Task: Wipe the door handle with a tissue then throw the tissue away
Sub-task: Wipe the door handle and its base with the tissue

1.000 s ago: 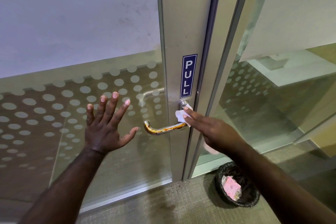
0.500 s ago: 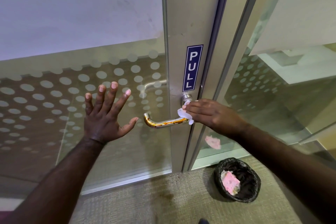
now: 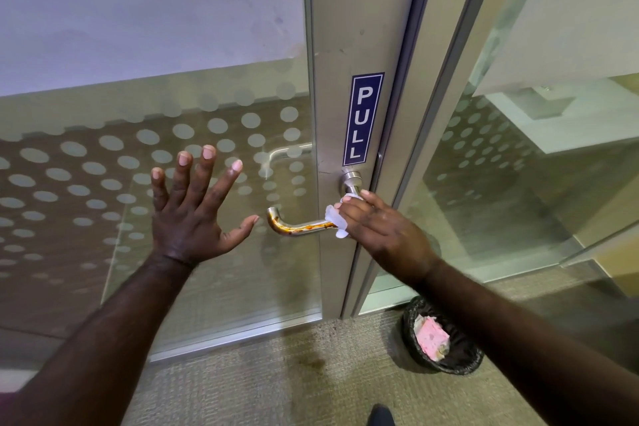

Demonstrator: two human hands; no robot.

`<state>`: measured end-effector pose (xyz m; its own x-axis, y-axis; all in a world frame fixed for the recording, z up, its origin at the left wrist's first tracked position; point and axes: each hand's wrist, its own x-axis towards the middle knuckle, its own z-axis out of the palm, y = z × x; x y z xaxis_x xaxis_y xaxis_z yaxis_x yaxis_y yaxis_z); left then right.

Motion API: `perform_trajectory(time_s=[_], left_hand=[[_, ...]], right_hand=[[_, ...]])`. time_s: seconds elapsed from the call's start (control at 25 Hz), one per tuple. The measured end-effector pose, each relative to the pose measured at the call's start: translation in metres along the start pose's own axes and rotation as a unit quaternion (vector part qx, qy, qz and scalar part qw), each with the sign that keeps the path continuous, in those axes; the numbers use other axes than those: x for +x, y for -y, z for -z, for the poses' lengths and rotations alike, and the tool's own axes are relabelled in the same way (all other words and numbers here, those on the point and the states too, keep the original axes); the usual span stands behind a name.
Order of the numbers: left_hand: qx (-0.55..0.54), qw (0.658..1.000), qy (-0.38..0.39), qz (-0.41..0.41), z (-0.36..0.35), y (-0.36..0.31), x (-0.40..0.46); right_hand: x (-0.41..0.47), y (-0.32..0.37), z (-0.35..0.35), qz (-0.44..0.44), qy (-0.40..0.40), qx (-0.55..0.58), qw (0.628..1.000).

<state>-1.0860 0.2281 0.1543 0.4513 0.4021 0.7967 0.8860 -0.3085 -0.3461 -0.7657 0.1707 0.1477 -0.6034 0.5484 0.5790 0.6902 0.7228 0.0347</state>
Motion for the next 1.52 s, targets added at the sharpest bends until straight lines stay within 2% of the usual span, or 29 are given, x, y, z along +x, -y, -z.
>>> perform_trajectory(time_s=[0.16,0.2,0.32,0.4,0.52,0.6,0.72,0.8,0.92,1.12,1.52], left_hand=[[0.002,1.000,0.001,0.000,-0.001,0.000,0.000],[0.001,1.000,0.003,-0.001,-0.001,0.000,0.000],[0.000,1.000,0.009,0.003,0.001,-0.001,0.000],[-0.001,1.000,0.011,0.006,0.001,-0.002,0.000],[-0.005,1.000,0.017,0.009,0.002,-0.002,0.001],[-0.008,1.000,0.018,0.010,0.002,-0.003,0.000],[-0.015,1.000,0.019,0.011,0.001,-0.004,-0.001],[-0.016,1.000,0.018,0.014,0.000,-0.004,-0.001],[-0.018,1.000,0.018,0.015,-0.001,-0.004,-0.002],[-0.022,1.000,0.011,0.016,0.000,-0.005,-0.001],[-0.032,0.999,0.021,-0.004,0.002,0.000,-0.004]], right_hand=[[-0.001,0.030,-0.012,-0.101,0.000,-0.015,0.995],[0.005,0.028,-0.006,-0.096,0.012,0.003,0.995],[0.027,0.013,0.018,-0.055,0.112,0.068,0.990],[0.036,0.013,0.020,-0.049,0.136,0.071,0.987],[0.027,0.032,0.004,-0.091,0.107,0.039,0.989],[0.018,0.043,-0.004,-0.109,0.060,0.002,0.992],[0.012,0.054,-0.011,-0.112,-0.022,-0.039,0.993],[0.016,0.060,-0.015,-0.113,-0.039,-0.052,0.992],[0.026,0.075,-0.021,-0.113,-0.031,-0.064,0.991],[0.056,0.092,-0.015,-0.200,0.046,-0.038,0.978],[0.078,0.123,-0.031,-0.227,0.096,-0.101,0.964]])
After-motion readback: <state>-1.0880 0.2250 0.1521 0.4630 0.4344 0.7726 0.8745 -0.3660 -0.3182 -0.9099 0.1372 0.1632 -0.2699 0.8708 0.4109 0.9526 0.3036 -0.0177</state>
